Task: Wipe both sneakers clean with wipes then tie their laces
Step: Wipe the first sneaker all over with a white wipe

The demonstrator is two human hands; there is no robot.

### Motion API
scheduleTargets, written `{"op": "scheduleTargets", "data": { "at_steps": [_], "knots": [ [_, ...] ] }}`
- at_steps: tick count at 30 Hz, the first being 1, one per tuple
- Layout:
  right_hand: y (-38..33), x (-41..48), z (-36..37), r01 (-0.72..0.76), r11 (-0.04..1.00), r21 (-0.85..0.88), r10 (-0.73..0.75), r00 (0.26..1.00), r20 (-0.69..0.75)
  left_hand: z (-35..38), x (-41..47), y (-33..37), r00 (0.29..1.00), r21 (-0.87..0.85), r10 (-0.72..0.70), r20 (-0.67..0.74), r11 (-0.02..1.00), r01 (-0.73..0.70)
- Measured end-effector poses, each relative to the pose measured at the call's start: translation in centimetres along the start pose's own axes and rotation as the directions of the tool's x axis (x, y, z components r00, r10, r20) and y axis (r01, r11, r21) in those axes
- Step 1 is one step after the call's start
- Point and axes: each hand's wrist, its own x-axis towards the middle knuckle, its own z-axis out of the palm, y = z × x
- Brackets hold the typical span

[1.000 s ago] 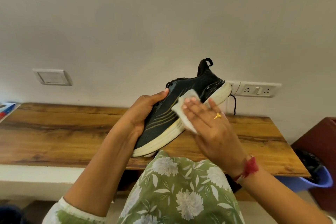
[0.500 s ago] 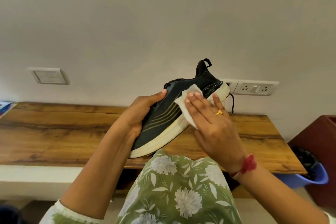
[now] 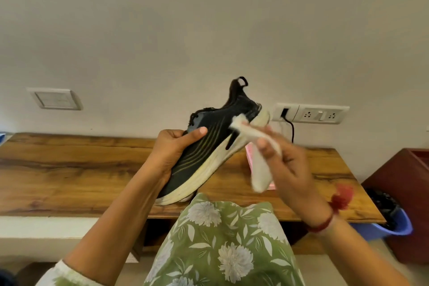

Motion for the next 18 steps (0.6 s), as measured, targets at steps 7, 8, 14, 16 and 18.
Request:
{"op": "scheduleTargets", "data": {
  "at_steps": [7, 8, 14, 16, 18],
  "knots": [
    [0.2, 3.2, -2.3, 0.104, 0.902, -0.419, -0.208, 0.955, -0.21, -1.7, 0.3, 0.2, 0.994, 0.101, 0.1, -0.039, 0.99, -0.096],
    [0.9, 3.2, -1.6, 0.138, 0.847, -0.514, -0.232, 0.965, -0.122, -1.7, 0.2, 0.1, 0.995, 0.097, 0.099, -0.025, 0.991, -0.096],
    [2.4, 1.4, 1.3, 0.453, 0.496, -0.741, -0.361, 0.883, 0.299, -2.2, 0.2, -1.2, 0.998, 0.082, 0.063, 0.016, 0.995, -0.064],
    [2.2, 1.7, 0.7, 0.476, 0.427, -0.769, -0.387, 0.865, 0.32, -2.1, 0.1, -1.4, 0.997, 0.071, 0.07, 0.029, 0.995, -0.072],
    [1.8, 2.2, 0.4, 0.41, 0.464, -0.785, -0.391, 0.89, 0.234, -2.0, 0.1, -1.4, 0.996, 0.073, 0.083, 0.033, 0.994, -0.086]
  ]
}}
